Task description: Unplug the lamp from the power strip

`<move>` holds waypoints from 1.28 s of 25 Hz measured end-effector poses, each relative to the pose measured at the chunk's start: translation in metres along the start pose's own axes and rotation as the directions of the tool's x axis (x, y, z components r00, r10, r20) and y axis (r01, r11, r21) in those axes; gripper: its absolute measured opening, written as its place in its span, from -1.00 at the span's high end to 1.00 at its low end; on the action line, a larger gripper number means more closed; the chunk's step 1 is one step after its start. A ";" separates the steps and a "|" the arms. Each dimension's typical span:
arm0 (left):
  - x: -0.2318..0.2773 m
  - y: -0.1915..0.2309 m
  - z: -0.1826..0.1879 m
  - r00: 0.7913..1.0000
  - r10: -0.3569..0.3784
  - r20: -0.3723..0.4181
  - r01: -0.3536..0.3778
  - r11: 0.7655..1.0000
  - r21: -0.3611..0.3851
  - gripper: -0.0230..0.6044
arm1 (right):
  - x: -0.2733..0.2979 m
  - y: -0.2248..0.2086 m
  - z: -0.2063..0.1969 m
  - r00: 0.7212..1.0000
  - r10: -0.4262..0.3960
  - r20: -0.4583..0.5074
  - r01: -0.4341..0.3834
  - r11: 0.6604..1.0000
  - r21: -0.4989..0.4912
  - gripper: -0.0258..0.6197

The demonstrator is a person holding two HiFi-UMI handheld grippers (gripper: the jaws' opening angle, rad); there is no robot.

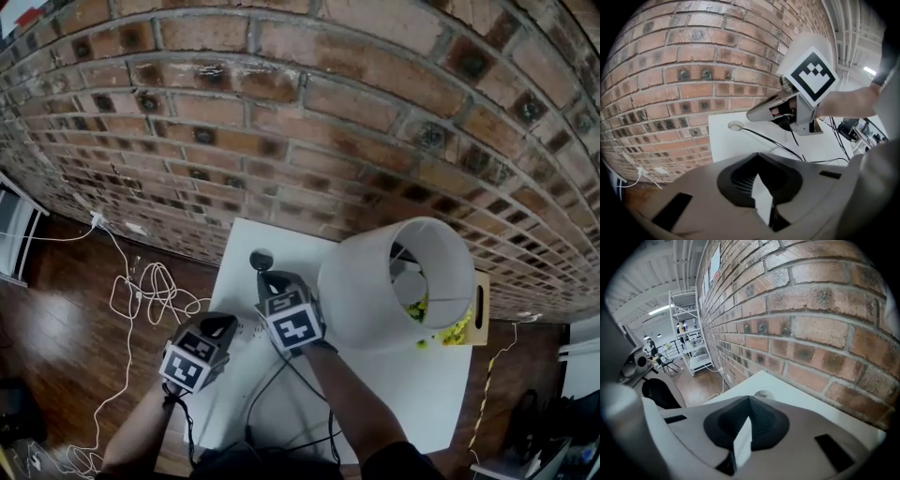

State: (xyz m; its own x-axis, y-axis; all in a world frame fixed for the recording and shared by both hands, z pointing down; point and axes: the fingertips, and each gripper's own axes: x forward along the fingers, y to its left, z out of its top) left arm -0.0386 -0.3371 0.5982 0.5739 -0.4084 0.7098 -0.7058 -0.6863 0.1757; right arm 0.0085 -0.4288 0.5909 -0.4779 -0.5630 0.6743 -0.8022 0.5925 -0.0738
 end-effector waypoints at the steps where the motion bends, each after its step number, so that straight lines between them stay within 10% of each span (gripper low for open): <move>1: -0.002 0.002 0.000 1.000 0.006 -0.001 -0.006 1.000 0.001 0.88 | -0.002 0.004 -0.001 1.000 0.017 0.003 -0.017 1.000 0.012 0.93; 14: -0.030 -0.014 0.000 0.997 -0.010 0.070 0.023 0.982 -0.189 0.88 | -0.061 0.067 0.002 0.962 0.265 0.067 -0.270 0.960 0.074 0.93; 32: -0.081 -0.064 0.009 0.989 0.090 0.118 -0.067 0.980 -0.189 0.88 | -0.138 0.086 0.006 0.934 0.311 0.173 -0.317 0.949 0.003 0.93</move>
State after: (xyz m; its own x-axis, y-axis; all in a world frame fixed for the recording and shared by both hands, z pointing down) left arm -0.0365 -0.2657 0.5238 0.5529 -0.5365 0.6376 -0.8081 -0.5317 0.2534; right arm 0.0033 -0.3035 0.4870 -0.7582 -0.4414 0.4798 -0.6108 0.7383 -0.2861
